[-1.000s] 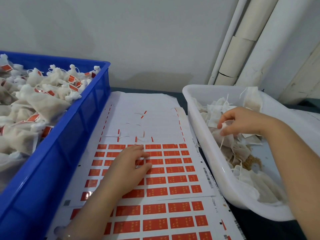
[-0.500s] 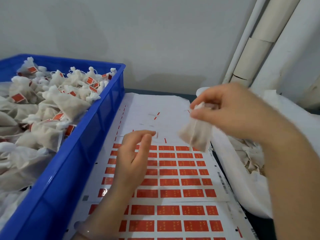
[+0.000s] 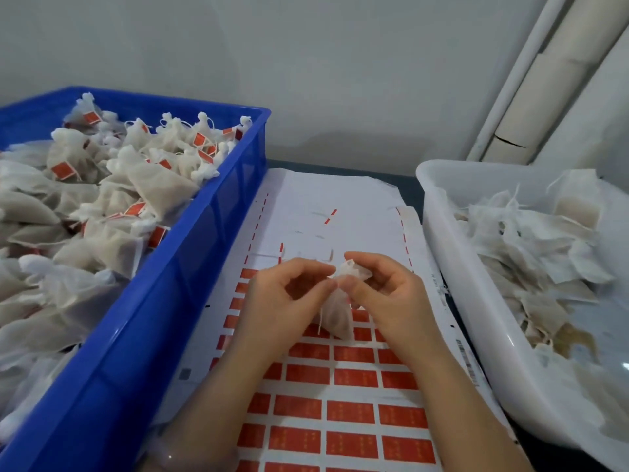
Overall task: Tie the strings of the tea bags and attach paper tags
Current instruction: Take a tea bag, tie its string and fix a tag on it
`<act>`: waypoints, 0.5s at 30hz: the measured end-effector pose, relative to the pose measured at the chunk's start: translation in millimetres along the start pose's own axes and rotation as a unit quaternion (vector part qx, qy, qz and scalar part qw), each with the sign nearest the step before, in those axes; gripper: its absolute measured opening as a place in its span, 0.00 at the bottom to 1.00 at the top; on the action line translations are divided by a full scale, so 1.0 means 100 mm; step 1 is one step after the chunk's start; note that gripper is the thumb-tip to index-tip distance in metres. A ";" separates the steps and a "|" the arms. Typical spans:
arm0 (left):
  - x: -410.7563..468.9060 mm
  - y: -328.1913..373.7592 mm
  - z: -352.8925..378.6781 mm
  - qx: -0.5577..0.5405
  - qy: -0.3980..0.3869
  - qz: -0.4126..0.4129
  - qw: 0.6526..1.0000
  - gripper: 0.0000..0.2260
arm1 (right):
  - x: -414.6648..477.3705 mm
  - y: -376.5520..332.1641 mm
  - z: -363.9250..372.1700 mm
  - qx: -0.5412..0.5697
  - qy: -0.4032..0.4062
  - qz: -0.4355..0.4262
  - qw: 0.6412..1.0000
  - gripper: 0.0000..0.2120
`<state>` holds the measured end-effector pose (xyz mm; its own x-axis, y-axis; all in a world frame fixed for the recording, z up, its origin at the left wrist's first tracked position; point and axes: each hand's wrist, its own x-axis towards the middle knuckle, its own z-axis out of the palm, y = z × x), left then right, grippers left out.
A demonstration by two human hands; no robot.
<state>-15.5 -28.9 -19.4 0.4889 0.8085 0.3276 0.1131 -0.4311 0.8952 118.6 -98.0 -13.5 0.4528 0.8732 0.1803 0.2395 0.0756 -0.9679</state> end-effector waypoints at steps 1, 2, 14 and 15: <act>0.00 0.02 0.01 -0.002 -0.007 0.005 1.000 0.06 | 0.00 0.01 0.01 0.013 -0.004 -0.006 1.000 0.18; -0.01 0.03 0.01 0.000 -0.012 0.009 1.000 0.07 | 0.00 0.02 0.02 0.021 -0.010 -0.013 1.000 0.17; 0.00 -0.01 0.00 -0.026 0.023 -0.002 0.999 0.05 | -0.03 0.11 0.05 -0.046 0.035 -0.066 0.996 0.13; 0.01 -0.01 -0.01 -0.038 0.030 -0.009 0.999 0.05 | -0.03 0.10 0.04 -0.059 0.035 -0.073 0.995 0.13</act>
<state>-15.7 -27.6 -19.3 0.4345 0.8392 0.3271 0.0545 -0.3870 0.9205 115.8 -98.0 -25.0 0.4635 0.8211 0.3332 0.4042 0.1386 -0.9041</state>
